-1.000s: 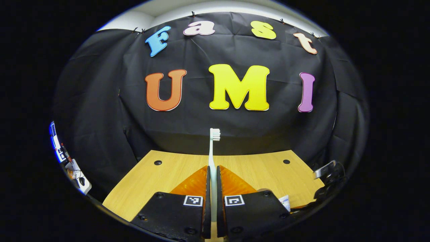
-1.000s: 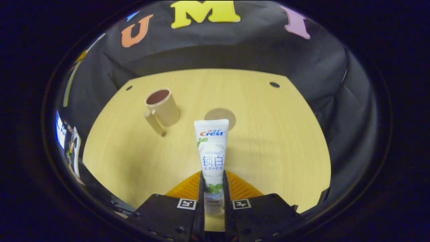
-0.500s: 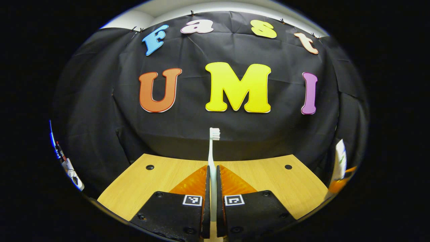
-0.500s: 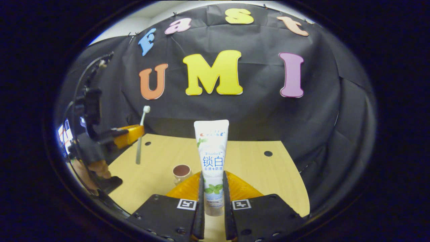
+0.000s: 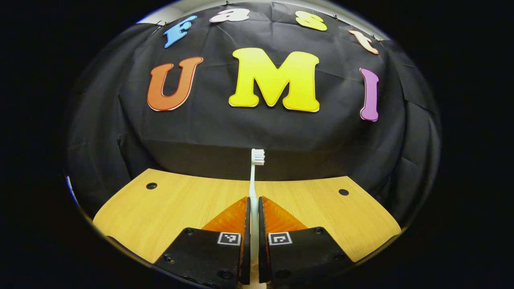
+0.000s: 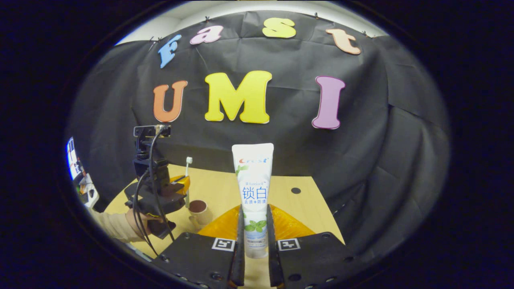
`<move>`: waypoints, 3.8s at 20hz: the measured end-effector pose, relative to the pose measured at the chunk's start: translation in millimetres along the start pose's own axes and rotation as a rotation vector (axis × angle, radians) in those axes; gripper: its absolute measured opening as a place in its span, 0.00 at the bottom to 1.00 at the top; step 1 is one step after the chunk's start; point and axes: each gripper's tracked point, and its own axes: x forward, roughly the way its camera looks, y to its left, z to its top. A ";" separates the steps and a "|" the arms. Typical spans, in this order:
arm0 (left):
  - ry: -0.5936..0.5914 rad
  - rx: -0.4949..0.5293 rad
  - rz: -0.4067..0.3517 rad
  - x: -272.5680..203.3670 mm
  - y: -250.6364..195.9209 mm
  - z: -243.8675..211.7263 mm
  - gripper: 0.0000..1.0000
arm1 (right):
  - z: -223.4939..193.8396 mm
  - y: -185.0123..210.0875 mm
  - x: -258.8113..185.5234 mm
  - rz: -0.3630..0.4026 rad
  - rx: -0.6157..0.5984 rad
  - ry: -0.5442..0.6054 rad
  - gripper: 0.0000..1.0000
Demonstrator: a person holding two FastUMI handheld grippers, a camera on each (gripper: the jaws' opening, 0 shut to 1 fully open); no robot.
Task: Put the toothbrush and toothpaste on the desktop into the cup, then pick up the cup and place it on the coaster on the desktop.
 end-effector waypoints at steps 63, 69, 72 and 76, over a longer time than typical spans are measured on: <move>0.230 -0.167 0.199 -163.6 90.7 -24.0 0.98 | -23.0 208.2 176.6 0.445 -0.069 0.035 0.98; 0.420 -0.111 0.041 -111.9 45.5 -67.7 0.98 | 12.4 149.0 139.8 0.370 -0.031 -0.045 0.97; 0.503 -0.074 -0.013 -84.6 30.0 -85.1 0.98 | 2.6 108.7 132.3 0.306 -0.027 -0.030 0.96; 0.655 -0.052 -0.086 -55.9 7.3 -115.8 0.98 | -13.2 58.5 113.4 0.226 -0.029 -0.017 0.97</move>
